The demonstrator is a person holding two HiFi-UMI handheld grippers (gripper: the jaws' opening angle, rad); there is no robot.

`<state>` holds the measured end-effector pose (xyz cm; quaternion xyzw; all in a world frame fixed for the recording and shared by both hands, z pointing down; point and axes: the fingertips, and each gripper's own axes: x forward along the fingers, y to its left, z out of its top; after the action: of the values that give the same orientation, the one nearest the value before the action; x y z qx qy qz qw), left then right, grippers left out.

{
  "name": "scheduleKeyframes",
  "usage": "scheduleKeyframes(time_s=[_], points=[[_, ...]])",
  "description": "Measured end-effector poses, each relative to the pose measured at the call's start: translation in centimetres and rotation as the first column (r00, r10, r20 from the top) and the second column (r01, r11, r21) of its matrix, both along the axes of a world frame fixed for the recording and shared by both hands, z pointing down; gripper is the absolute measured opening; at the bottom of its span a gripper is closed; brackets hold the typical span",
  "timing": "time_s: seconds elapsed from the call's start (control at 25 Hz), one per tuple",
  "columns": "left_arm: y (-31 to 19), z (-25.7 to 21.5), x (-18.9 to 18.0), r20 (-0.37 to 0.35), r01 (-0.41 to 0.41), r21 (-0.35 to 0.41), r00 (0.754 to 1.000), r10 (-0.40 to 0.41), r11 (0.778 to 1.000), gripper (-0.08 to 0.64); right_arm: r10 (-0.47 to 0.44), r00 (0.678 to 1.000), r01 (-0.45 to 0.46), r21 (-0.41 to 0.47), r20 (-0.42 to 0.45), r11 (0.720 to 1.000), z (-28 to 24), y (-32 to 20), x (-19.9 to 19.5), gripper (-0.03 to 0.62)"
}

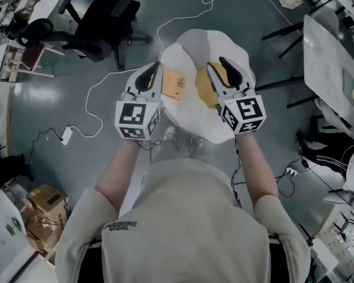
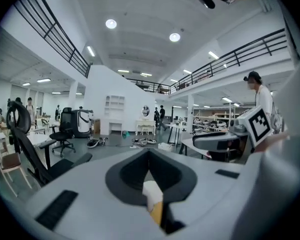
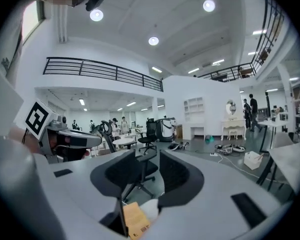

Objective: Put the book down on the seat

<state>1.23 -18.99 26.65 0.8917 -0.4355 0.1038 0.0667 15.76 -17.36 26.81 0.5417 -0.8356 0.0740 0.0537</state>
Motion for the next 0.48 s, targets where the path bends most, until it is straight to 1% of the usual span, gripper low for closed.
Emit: scheduleKeyframes(time_s=[0.04, 0.08, 0.12, 0.24, 0.32, 0.4, 0.48], points=[[0.4, -1.3, 0.2, -0.006, -0.004, 0.027, 1.0, 0.004, 1.0, 0.011, 0.003, 1.0, -0.003, 0.019, -0.004, 1.0, -1.5, 0.7, 0.4, 0.15], [0.7, -2.3, 0.4, -0.008, -0.008, 0.056, 1.0, 0.009, 0.998, 0.011, 0.006, 1.0, -0.006, 0.037, -0.008, 0.999, -2.8, 1.4, 0.6, 0.113], [0.9, -3.3, 0.5, -0.001, -0.014, 0.084, 1.0, 0.014, 0.996, 0.011, 0.007, 1.0, -0.007, 0.055, -0.007, 0.998, -4.0, 2.1, 0.6, 0.094], [1.5, -5.6, 0.2, 0.031, -0.038, 0.145, 0.999, 0.034, 0.989, 0.011, -0.005, 1.0, 0.004, 0.116, 0.003, 0.993, -7.4, 3.8, -0.2, 0.092], [2.4, -6.9, 0.3, 0.035, -0.06, 0.166, 0.998, 0.055, 0.984, 0.011, -0.009, 1.0, 0.008, 0.144, 0.005, 0.99, -9.1, 5.0, -0.6, 0.081], [3.4, -8.1, 0.6, 0.036, -0.088, 0.17, 0.996, 0.083, 0.981, 0.011, -0.006, 1.0, 0.004, 0.17, 0.008, 0.985, -10.8, 6.2, -0.8, 0.061], [4.5, -9.1, 0.9, 0.029, -0.117, 0.172, 0.993, 0.113, 0.978, 0.011, -0.009, 1.0, 0.007, 0.197, 0.013, 0.98, -12.2, 7.4, -1.1, 0.055]])
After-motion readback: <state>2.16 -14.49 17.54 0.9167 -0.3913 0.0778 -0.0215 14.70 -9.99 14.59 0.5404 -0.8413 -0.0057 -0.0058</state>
